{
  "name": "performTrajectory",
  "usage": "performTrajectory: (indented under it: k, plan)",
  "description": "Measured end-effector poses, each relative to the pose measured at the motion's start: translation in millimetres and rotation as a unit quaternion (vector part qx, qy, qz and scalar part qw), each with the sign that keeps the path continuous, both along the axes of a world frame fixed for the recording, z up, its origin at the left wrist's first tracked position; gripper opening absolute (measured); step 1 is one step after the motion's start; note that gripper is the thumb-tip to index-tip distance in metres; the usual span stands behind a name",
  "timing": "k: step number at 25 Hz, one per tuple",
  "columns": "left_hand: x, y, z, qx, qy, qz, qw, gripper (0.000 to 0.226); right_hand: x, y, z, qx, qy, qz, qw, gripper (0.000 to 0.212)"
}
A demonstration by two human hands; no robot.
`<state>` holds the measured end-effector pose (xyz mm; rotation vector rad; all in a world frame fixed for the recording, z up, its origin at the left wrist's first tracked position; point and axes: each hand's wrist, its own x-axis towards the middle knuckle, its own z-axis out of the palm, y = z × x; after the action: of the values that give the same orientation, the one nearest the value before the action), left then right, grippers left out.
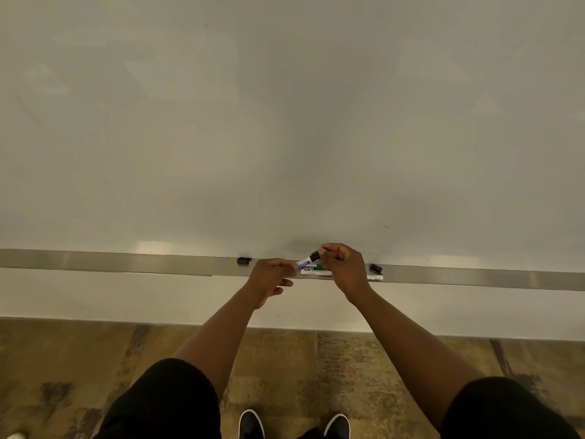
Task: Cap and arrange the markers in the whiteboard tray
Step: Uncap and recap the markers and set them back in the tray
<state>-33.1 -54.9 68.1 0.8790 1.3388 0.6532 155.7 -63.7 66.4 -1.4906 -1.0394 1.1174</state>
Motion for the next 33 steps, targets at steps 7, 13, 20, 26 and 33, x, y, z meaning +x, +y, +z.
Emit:
performTrajectory:
  k: [7,13,20,26,33]
  plan:
    - [11.6,-6.8,6.1,0.169,0.173,-0.166,0.956,0.024,-4.6,2.5,5.9,0.017,-0.056,0.005,0.998,0.016]
    - [22.5,-13.3,3.8,0.183,0.154,-0.133,0.962,0.041,-13.6,2.7,14.1,0.034,-0.064,0.015,0.997,0.016]
    - [24.5,-19.7,-3.5,0.179,0.156,-0.131,0.963,0.046,-18.2,-2.2,9.0,0.016,-0.095,0.01,0.995,0.019]
    - [22.0,-14.6,-7.0,0.176,0.183,-0.144,0.956,0.045,-17.6,1.2,6.9,0.007,-0.118,0.034,0.992,0.018]
    - [-8.8,16.4,-10.6,0.239,0.337,-0.232,0.881,0.034,-13.1,15.8,2.2,-0.03,-0.196,0.126,0.972,0.013]
